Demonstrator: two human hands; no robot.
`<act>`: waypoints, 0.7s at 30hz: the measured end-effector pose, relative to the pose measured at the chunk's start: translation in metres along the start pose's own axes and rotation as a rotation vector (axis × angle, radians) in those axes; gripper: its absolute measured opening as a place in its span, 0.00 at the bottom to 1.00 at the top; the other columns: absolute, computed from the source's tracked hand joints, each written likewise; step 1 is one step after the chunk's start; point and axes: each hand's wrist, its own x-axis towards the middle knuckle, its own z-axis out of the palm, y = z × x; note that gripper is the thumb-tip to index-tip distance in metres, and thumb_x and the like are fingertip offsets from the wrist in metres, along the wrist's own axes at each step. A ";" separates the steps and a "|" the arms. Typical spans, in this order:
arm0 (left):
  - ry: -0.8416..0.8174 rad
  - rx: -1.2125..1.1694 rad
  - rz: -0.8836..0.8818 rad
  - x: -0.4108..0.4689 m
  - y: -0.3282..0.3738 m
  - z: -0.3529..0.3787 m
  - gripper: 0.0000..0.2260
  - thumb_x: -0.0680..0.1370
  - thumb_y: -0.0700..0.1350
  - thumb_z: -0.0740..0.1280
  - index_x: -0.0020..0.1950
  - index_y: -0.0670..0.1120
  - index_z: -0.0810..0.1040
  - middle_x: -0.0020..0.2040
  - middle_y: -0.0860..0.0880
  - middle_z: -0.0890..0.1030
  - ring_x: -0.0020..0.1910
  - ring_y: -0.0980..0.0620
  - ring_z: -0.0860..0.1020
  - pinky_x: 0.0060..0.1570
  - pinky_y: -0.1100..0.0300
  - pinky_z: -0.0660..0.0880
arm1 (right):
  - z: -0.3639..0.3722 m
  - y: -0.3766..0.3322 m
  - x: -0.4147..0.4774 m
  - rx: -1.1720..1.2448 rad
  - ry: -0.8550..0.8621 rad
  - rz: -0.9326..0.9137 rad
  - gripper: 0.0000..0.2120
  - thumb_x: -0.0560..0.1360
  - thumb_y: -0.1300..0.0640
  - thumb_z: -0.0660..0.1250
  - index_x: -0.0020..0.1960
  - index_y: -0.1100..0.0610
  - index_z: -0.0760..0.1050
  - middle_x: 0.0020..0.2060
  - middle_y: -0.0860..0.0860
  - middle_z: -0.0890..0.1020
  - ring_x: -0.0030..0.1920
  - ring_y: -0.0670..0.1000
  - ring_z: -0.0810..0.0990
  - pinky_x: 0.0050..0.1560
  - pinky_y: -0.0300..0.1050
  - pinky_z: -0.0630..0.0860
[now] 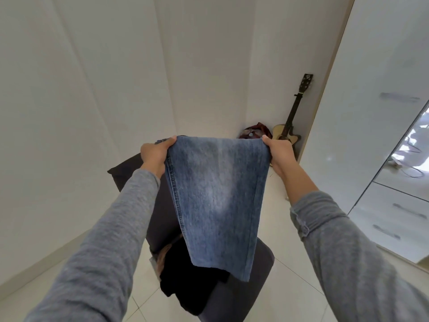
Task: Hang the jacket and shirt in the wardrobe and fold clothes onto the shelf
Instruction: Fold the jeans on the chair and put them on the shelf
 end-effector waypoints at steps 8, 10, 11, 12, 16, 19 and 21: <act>-0.254 0.183 -0.075 0.009 -0.003 -0.006 0.12 0.81 0.51 0.61 0.60 0.45 0.73 0.54 0.48 0.78 0.54 0.49 0.76 0.54 0.51 0.76 | -0.002 0.024 0.004 0.092 -0.113 0.007 0.17 0.75 0.70 0.63 0.63 0.62 0.68 0.51 0.52 0.76 0.53 0.51 0.75 0.50 0.43 0.76; -0.266 0.175 -0.091 0.014 -0.002 -0.008 0.13 0.80 0.47 0.63 0.59 0.39 0.74 0.50 0.46 0.78 0.52 0.48 0.77 0.54 0.52 0.77 | -0.003 0.025 0.011 0.036 -0.060 0.004 0.19 0.73 0.68 0.67 0.63 0.64 0.69 0.55 0.54 0.76 0.56 0.53 0.75 0.54 0.46 0.76; -0.247 0.158 -0.092 0.016 -0.004 -0.007 0.11 0.79 0.44 0.65 0.56 0.37 0.75 0.46 0.46 0.78 0.49 0.48 0.78 0.53 0.53 0.77 | -0.003 0.027 0.016 0.006 -0.034 0.003 0.20 0.72 0.66 0.69 0.62 0.64 0.70 0.56 0.56 0.76 0.58 0.54 0.75 0.55 0.47 0.75; -0.221 0.128 -0.090 0.016 -0.004 -0.007 0.10 0.78 0.43 0.67 0.53 0.36 0.76 0.43 0.46 0.78 0.46 0.49 0.78 0.53 0.54 0.77 | -0.003 0.026 0.018 -0.014 -0.016 0.000 0.20 0.71 0.64 0.70 0.62 0.65 0.71 0.57 0.56 0.77 0.58 0.55 0.76 0.55 0.46 0.75; -0.201 -0.008 -0.105 0.019 -0.016 0.000 0.06 0.76 0.42 0.69 0.45 0.39 0.77 0.42 0.47 0.79 0.44 0.51 0.79 0.52 0.56 0.77 | 0.000 0.028 0.021 -0.031 0.068 -0.022 0.19 0.74 0.60 0.69 0.63 0.62 0.69 0.53 0.51 0.75 0.53 0.49 0.73 0.49 0.40 0.71; -0.308 0.033 -0.060 0.024 -0.024 0.010 0.06 0.79 0.44 0.65 0.55 0.45 0.74 0.49 0.50 0.79 0.51 0.50 0.77 0.51 0.55 0.75 | 0.000 0.031 0.027 0.005 0.076 -0.058 0.18 0.77 0.61 0.64 0.66 0.58 0.65 0.51 0.46 0.74 0.51 0.46 0.72 0.47 0.38 0.72; -0.399 0.054 -0.061 0.028 -0.027 0.019 0.06 0.80 0.44 0.63 0.56 0.50 0.70 0.52 0.52 0.78 0.50 0.50 0.77 0.52 0.52 0.75 | -0.002 0.031 0.033 0.015 0.050 -0.054 0.19 0.78 0.63 0.62 0.67 0.56 0.61 0.53 0.42 0.73 0.54 0.47 0.72 0.54 0.44 0.74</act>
